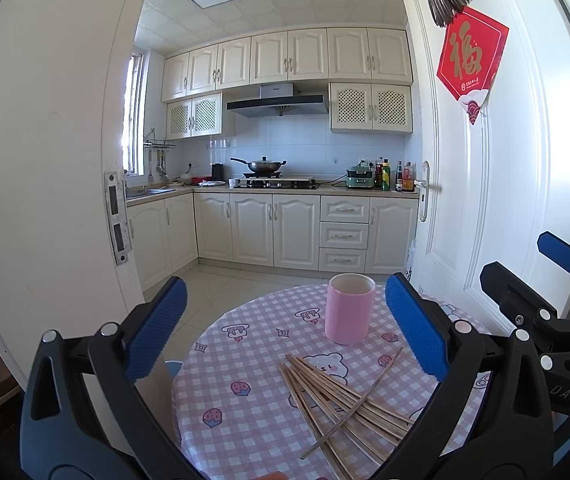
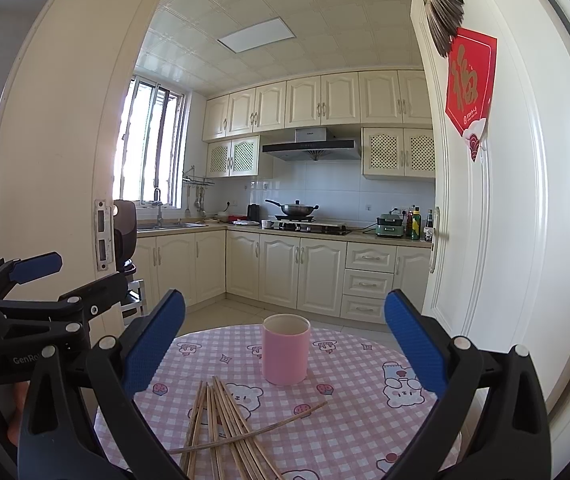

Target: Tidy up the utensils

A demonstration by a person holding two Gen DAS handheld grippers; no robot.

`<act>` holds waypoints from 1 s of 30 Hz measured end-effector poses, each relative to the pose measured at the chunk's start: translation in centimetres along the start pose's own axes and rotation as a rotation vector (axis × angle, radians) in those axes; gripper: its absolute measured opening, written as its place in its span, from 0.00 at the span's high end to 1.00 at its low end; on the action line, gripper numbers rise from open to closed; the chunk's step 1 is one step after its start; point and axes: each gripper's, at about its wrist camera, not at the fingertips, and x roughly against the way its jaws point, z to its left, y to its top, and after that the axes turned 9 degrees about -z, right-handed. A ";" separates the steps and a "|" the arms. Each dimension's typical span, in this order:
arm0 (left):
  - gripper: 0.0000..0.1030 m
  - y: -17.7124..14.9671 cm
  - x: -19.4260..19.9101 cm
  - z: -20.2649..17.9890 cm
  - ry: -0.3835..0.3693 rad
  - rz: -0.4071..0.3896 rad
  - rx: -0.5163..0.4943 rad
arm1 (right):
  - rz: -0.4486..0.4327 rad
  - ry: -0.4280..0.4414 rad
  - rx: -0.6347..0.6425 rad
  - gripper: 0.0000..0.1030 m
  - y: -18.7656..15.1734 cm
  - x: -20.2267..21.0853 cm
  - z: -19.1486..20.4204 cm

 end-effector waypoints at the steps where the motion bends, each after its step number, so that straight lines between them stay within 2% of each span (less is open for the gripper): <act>1: 0.06 0.0 0.0 0.0 0.000 0.000 -0.001 | 0.000 0.000 0.000 0.07 0.0 0.0 0.0; 30: 0.06 0.2 0.0 0.0 0.002 -0.005 -0.004 | -0.002 -0.006 0.003 0.07 0.3 0.1 0.3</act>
